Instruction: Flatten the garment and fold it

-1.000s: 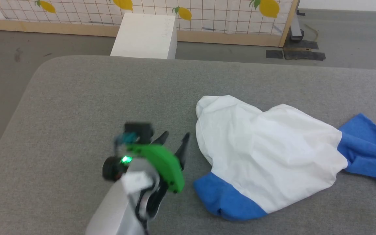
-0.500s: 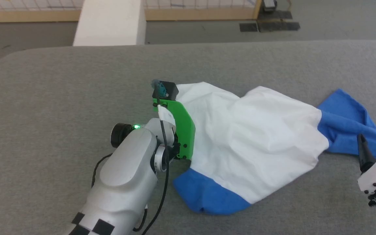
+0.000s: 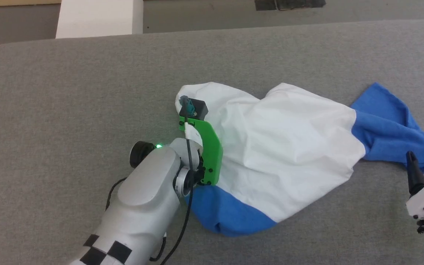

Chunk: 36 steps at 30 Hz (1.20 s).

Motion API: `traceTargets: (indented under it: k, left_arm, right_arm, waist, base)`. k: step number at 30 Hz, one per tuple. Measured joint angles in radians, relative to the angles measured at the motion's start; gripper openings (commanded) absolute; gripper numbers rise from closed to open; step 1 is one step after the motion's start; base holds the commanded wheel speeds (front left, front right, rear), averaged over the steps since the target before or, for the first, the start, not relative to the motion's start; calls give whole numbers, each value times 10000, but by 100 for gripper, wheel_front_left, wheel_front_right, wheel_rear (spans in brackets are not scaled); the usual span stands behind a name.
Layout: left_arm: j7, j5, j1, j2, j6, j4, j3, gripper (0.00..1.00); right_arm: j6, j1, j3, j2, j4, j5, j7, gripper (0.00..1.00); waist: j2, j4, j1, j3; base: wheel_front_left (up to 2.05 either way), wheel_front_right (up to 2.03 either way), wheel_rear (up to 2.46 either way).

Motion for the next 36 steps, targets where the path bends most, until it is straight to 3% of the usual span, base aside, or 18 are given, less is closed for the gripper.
traceTargets:
  k: [5,12,15,19,20,21,25,31,36]
  left_arm:
    - [-1091,-303,-319,86,403,84,786,0]
    - [-2495,-15,-1835,1509,1264,50,1870,0]
    - [-3074,67,-2231,2034,1442,84,2182,0]
    - [-3279,56,-2353,2182,1490,387,2366,3]
    - [-3271,10,-2348,2171,1494,485,2428,72]
    - [-3381,-73,-2336,2150,1494,506,2514,100]
    - [-3933,-366,-2326,2084,1198,288,2809,100]
    - [-6422,-460,-1675,2318,518,-1292,3173,100]
    - [-8575,242,359,2660,685,-3108,3219,100]
  right_arm:
    - [0,-5,178,10,-36,19,2,100]
    - [0,-18,267,12,-105,33,-44,100]
    - [0,-23,291,10,-123,33,-82,100]
    - [0,-27,343,8,-130,31,-84,100]
    - [0,-28,387,6,-130,31,-84,100]
    - [0,-30,418,8,-130,31,-82,100]
    - [0,-40,545,6,-146,27,-84,100]
    - [0,-42,997,8,-362,-52,-81,100]
    - [0,-43,1615,6,-671,-148,19,100]
  waist:
    - [0,170,0,84]
    - [0,206,0,353]
    - [-1,165,0,505]
    - [0,101,1,685]
    - [0,87,1,719]
    - [0,80,1,739]
    - [-1,158,1,708]
    - [0,432,1,366]
    - [0,737,0,-27]
  base:
    - [0,0,0]
    - [0,0,0]
    - [0,0,0]
    - [0,0,0]
    - [0,0,0]
    - [0,0,0]
    - [0,0,0]
    - [0,0,0]
    - [0,0,0]
